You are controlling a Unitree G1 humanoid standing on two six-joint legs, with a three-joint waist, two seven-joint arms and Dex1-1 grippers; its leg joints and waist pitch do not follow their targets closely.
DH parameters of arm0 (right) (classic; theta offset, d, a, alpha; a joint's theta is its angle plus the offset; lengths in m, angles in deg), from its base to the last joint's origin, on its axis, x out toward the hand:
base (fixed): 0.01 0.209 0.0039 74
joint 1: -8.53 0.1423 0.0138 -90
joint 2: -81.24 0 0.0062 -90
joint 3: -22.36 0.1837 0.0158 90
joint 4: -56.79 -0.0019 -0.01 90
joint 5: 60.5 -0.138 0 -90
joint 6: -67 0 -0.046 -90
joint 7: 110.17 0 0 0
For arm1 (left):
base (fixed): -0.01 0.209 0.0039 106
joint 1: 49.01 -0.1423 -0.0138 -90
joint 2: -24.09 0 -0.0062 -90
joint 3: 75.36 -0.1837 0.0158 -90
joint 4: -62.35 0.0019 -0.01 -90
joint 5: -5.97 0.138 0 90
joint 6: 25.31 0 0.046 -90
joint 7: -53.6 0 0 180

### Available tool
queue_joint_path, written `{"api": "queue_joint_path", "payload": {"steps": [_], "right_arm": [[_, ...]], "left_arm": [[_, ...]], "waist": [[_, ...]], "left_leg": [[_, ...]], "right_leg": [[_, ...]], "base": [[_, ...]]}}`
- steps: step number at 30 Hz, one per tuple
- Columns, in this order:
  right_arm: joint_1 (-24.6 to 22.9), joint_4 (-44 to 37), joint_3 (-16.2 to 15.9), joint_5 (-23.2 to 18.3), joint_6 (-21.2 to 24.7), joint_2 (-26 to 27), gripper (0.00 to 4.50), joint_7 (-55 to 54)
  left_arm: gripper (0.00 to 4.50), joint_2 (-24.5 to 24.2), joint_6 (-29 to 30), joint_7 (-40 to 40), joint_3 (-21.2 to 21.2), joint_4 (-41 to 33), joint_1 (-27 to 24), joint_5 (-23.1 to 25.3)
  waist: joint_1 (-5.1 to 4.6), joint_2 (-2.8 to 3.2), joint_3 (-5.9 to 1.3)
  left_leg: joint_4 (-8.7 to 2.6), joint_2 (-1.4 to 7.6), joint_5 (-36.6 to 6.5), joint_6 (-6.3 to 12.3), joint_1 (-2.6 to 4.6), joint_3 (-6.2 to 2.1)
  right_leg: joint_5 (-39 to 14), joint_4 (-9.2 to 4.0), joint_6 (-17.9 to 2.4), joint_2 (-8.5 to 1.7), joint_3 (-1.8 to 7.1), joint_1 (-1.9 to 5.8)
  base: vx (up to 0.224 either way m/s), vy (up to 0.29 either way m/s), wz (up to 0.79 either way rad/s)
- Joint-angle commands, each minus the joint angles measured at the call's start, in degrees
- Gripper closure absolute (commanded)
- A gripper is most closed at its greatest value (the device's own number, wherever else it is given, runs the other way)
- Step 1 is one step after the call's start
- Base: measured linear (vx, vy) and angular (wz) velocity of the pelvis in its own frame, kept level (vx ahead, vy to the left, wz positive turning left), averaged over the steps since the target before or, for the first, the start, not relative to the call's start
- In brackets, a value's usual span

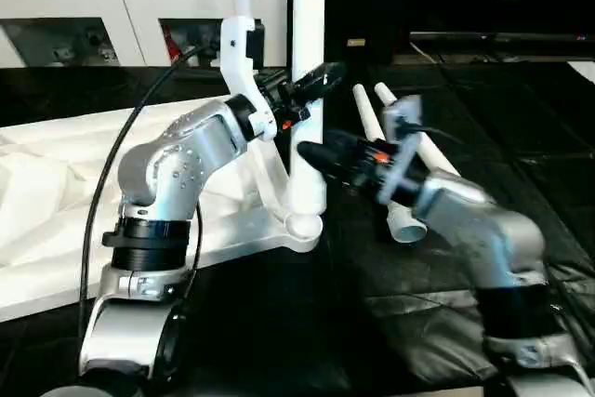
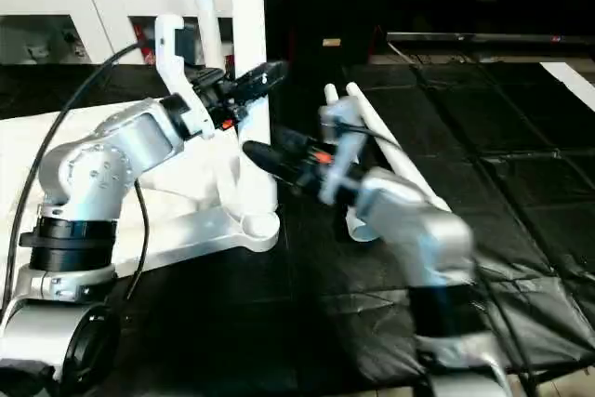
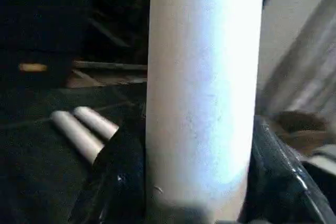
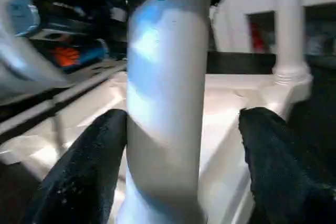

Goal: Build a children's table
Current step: Pick table leg

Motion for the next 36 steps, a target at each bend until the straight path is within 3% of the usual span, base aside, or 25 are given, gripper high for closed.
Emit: {"api": "queue_joint_path", "payload": {"steps": [1,3,9,13,17,26,34,35,36], "right_arm": [[0.35,1.96,0.25,2.95,0.08,-0.23,0.65,-3.44],[0.55,2.52,-1.49,6.05,-2.13,0.4,0.6,-4.86],[1.2,4.04,-2.23,7.11,-3.17,2.47,0.6,-6.96],[3.0,7.49,-1.78,8.58,-4.24,4.41,0.95,-10.41],[3.67,8.67,-1.98,8.56,-3.57,4.92,1.22,-9.94],[4.39,10.65,-2.44,8.58,-4.35,5.69,2.07,-8.47],[4.44,10.2,-1.02,5.98,-4.84,4.94,2.46,-4.06],[4.42,10.08,-1.0,5.78,-4.94,4.67,2.49,-3.26],[4.36,9.93,-1.0,5.47,-4.94,4.41,2.49,-2.39]], "left_arm": [[2.62,0.07,-1.04,-0.49,-1.5,-2.83,0.09,1.16],[2.62,0.26,-2.23,-1.89,-2.18,-2.92,0.32,2.95],[2.62,0.04,-3.61,-2.68,-5.03,-3.71,-0.03,6.34],[2.62,0.31,-3.07,-2.85,-5.61,-4.58,0.05,6.84],[2.62,-0.05,-3.37,-2.14,-6.39,-4.63,0.12,7.49],[2.63,0.16,-3.51,-1.88,-6.16,-4.17,0.6,7.9],[2.63,0.76,-3.27,-3.23,-3.97,-2.23,2.04,7.77],[2.08,0.93,-2.88,-3.23,-3.55,-1.97,2.15,7.34],[2.08,1.22,-2.38,-3.11,-2.96,-1.78,2.2,6.54]], "waist": [[-0.2,-0.46,-4.59],[-0.11,-0.45,-4.6],[-0.21,-0.49,-4.63],[-0.42,-0.29,-4.58],[-0.42,0.04,-4.62],[-0.4,-0.18,-4.72],[-0.31,-0.18,-4.66],[-0.28,-0.24,-4.69],[-0.3,-0.28,-4.68]], "left_leg": [[-3.19,1.11,-3.42,-1.08,0.32,-0.32],[-3.18,1.17,-3.54,-1.24,0.4,-0.31],[-3.21,1.14,-3.55,-1.25,0.29,-0.32],[-3.21,1.03,-4.2,-1.67,0.31,-0.29],[-3.19,1.05,-4.43,-1.84,0.41,-0.34],[-3.09,1.02,-3.96,-1.52,0.34,-0.32],[-3.11,1.13,-4.46,-1.13,0.39,-0.32],[-3.08,1.1,-4.16,-1.16,0.36,-0.33],[-3.09,1.09,-4.18,-1.16,0.37,-0.32]], "right_leg": [[-4.7,-3.89,-7.09,-4.34,2.99,3.72],[-4.3,-3.85,-6.94,-4.36,3.01,3.58],[-3.22,-3.63,-7.3,-4.42,3.08,3.72],[-3.67,-3.69,-7.74,-4.35,3.07,3.66],[-2.89,-3.61,-7.31,-4.24,3.1,3.65],[-1.13,-3.43,-7.97,-4.25,3.09,3.82],[-1.96,-3.52,-8.15,-4.32,3.1,3.76],[-1.65,-3.48,-8.21,-4.31,3.08,3.78],[-1.62,-3.47,-8.27,-4.27,3.07,3.79]], "base": [[0.0,0.0,0.0],[0.0,0.0,0.0],[0.0,0.0,0.0],[0.0,0.0,0.0],[0.0,0.0,0.0],[0.0,0.0,0.0],[0.0,0.0,0.0],[0.0,0.0,0.0],[0.0,0.0,0.0]]}}
